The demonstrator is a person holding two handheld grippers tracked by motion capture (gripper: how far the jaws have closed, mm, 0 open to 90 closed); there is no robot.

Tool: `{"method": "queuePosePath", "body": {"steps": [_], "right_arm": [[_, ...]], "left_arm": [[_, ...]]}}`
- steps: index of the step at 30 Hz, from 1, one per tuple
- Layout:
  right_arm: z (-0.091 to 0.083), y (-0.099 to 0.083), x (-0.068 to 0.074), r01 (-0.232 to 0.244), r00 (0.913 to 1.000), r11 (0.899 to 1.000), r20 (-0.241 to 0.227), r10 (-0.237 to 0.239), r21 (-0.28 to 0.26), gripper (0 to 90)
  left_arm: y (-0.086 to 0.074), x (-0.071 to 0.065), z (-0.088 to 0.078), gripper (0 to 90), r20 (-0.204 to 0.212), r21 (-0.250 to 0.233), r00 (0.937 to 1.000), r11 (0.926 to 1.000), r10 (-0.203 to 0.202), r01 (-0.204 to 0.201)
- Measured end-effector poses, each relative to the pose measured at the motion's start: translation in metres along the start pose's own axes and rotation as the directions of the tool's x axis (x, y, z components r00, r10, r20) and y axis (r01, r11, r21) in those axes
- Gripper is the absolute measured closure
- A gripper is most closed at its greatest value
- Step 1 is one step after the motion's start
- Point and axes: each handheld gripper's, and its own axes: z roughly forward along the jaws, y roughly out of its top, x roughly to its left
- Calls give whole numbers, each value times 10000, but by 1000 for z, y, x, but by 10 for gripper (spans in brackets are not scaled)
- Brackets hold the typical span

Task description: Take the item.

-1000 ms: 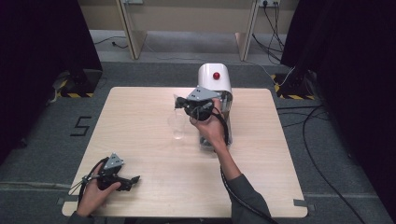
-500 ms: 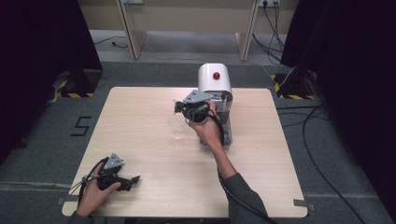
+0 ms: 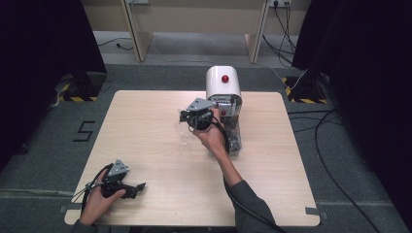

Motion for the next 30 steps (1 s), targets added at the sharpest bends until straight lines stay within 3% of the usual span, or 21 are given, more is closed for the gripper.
{"method": "queuePosePath", "body": {"steps": [9, 30], "right_arm": [[9, -8, 2, -167, 9998, 9994, -58, 169, 312, 900], [26, -25, 7, -69, 9999, 9954, -139, 82, 951, 900]], "left_arm": [[0, 0, 0, 0, 0, 5, 10000, 10000, 6, -6], [0, 0, 0, 0, 3, 6, 10000, 10000, -13, 13]]}}
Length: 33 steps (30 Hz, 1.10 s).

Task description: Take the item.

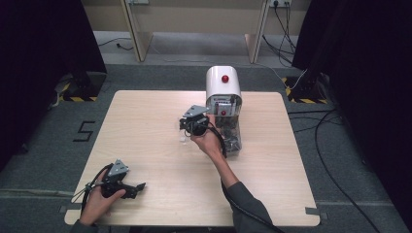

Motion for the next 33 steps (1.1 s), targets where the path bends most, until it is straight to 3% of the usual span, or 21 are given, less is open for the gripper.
{"method": "queuePosePath", "body": {"steps": [25, 33], "right_arm": [[8, -5, 3, 35, 9999, 9995, -160, -30, 326, 900], [7, -4, 4, -123, 9997, 9989, -227, 134, 449, 847]], "left_arm": [[0, 0, 0, 0, 0, 2, 10000, 10000, 1, -1], [0, 0, 0, 0, 0, -1, 10000, 10000, 1, -1]]}}
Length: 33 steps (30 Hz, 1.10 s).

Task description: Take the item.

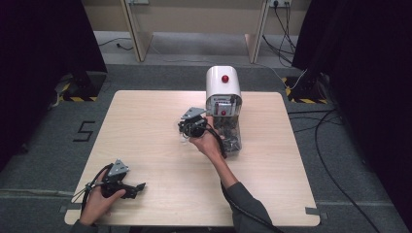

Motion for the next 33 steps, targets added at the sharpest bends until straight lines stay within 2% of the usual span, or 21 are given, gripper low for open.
{"method": "queuePosePath", "body": {"steps": [2, 3, 4, 6, 7, 15, 20, 22, 24, 28, 29, 33], "right_arm": [[0, 0, 0, 58, 10000, 10000, 29, -58, -53, 841], [-2, 1, 0, -87, 10000, 9999, 45, 87, -49, 834], [-1, 1, -1, 137, 9999, 9998, 67, -136, -174, 833], [-3, 2, 0, -27, 10000, 9999, 41, 27, -151, 826], [-4, 3, -2, 126, 9999, 9997, 63, -125, -204, 822], [-10, 6, -3, 48, 9999, 9993, 142, -42, -378, 794], [-16, 9, -3, -20, 10000, 9987, 93, 25, -507, 739], [-23, 11, -3, -28, 9999, 9981, 103, 34, -616, 679], [-33, 11, -5, -195, 9998, 9947, -43, 192, -1010, 635], [-45, 9, -7, -392, 9992, 9922, -12, 393, -1180, 565], [-55, 4, -10, -558, 9984, 9888, -101, 549, -1387, 527], [-70, -6, -15, -830, 9965, 9834, -136, 819, -1616, 501]], "left_arm": [[0, 0, 0, 0, 2, 2, 10000, 10000, 10, -10], [0, 0, 0, 0, 1, 1, 10000, 10000, 11, -11], [0, 0, 0, 0, 9, 2, 10000, 10000, 7, -7], [0, 0, 0, 0, 2, 7, 10000, 10000, 11, -11], [0, 0, 0, 0, 1, 1, 10000, 10000, 8, -8], [0, 0, 0, 0, -7, 2, 10000, 10000, 2, -2], [0, 0, 0, 0, -6, 1, 10000, 10000, 7, -7], [0, 0, 0, 0, -4, -1, 10000, 10000, 13, -13], [0, 0, 0, 0, -5, -1, 10000, 10000, 4, -4], [0, 0, 0, 0, -6, -2, 10000, 10000, 0, 0], [0, 0, 0, 0, 8, 0, 10000, 10000, 5, -5], [0, 0, 0, 0, 1, 1, 10000, 10000, 7, -7]]}}
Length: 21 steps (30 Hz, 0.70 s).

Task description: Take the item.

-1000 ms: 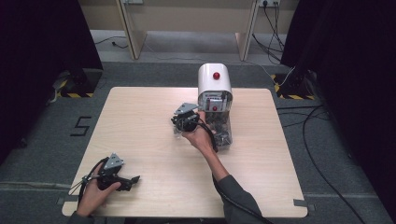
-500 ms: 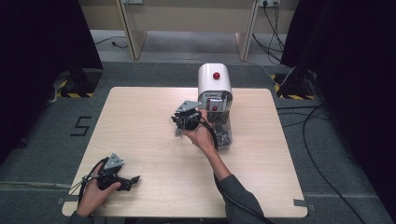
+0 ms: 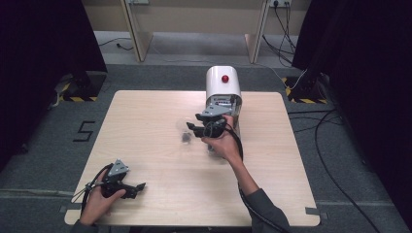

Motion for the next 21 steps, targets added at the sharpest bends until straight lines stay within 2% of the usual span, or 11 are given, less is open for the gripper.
{"method": "queuePosePath", "body": {"steps": [9, 21], "right_arm": [[-31, -13, -10, -344, 9993, 9991, 110, 346, -229, 480], [-48, -28, -18, -645, 9976, 9978, 254, 649, -155, 467]], "left_arm": [[0, 0, 0, 0, -4, 2, 10000, 10000, -5, 5], [0, 0, 0, 0, 1, 6, 10000, 10000, 3, -3]]}}
